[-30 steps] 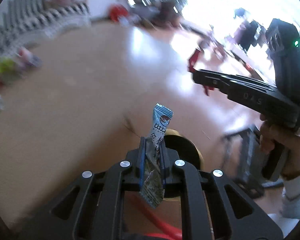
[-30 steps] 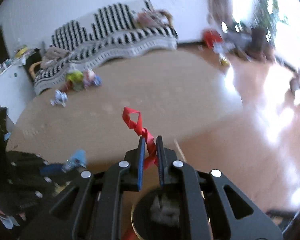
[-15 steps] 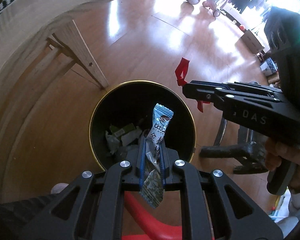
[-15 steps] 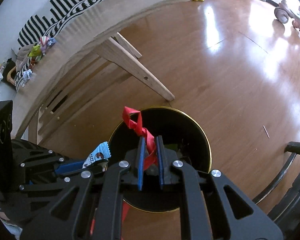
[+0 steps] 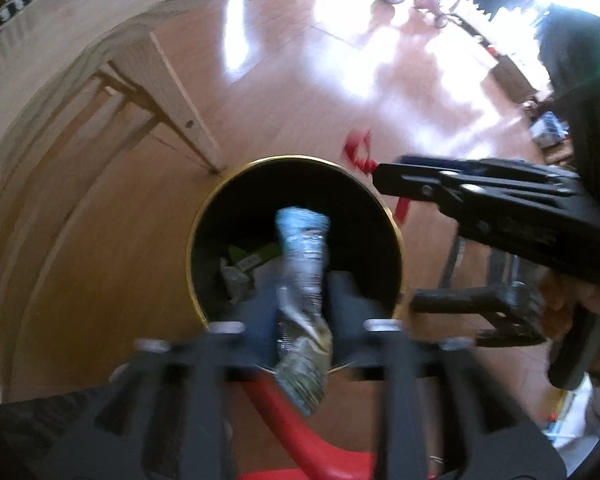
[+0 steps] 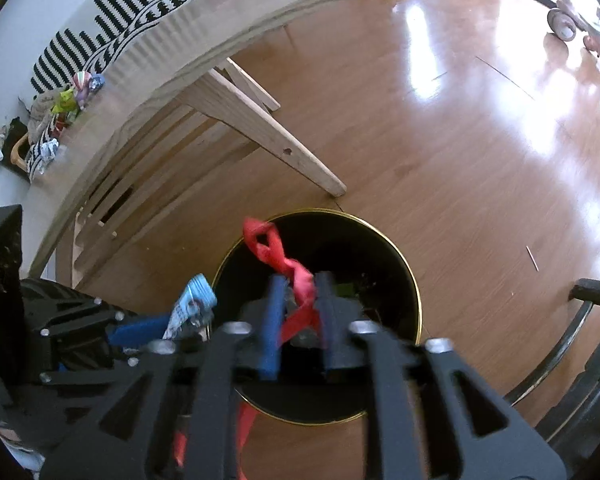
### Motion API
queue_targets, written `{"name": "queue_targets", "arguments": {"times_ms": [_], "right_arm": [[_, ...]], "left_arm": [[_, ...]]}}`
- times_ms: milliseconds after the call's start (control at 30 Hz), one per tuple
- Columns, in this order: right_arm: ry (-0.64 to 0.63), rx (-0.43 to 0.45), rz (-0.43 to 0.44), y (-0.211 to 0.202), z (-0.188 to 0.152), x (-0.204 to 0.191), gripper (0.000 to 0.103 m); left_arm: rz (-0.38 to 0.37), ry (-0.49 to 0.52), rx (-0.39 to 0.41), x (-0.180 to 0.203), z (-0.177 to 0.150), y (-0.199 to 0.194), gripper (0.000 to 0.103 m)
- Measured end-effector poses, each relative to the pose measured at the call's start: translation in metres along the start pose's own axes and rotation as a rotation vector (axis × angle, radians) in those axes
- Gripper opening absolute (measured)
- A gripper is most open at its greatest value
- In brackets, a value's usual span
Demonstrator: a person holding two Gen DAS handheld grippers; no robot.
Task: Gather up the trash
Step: 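Carry snack wrapper and red ribbon over the bin and release both, then grasp crumpled foil wrapper with left tool while right tool grasps pink-white ball toy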
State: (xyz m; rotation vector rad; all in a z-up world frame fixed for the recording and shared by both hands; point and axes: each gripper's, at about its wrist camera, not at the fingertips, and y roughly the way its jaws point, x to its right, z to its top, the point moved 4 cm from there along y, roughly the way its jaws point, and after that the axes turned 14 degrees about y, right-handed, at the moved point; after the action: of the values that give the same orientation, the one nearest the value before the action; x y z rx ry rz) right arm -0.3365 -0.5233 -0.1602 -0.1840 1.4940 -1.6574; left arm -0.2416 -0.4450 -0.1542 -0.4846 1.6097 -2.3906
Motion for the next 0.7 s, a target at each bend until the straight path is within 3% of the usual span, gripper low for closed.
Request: {"name": "queue_targets", "arguments": {"times_ms": [33, 200, 367, 567, 700], "right_arm": [[0.004, 0.018, -0.003, -0.003, 0.002, 0.001, 0.095], [0.038, 0.113, 0.009, -0.024, 0.018, 0.005, 0.096], [-0.005, 0.232, 0.021, -0.044, 0.030, -0.015, 0.096], [-0.119, 0.252, 0.107, -0.032, 0.049, -0.089, 0.096], [-0.217, 0.223, 0.167, -0.010, 0.063, -0.163, 0.096]], "left_arm": [[0.015, -0.007, 0.024, -0.001, 0.000, -0.003, 0.096], [0.013, -0.024, 0.064, -0.009, -0.003, -0.023, 0.097], [0.074, -0.049, 0.143, -0.034, -0.004, -0.071, 0.097], [0.177, -0.246, 0.286, -0.119, -0.030, -0.158, 0.097], [0.329, -0.406, 0.338, -0.197, -0.067, -0.213, 0.097]]}}
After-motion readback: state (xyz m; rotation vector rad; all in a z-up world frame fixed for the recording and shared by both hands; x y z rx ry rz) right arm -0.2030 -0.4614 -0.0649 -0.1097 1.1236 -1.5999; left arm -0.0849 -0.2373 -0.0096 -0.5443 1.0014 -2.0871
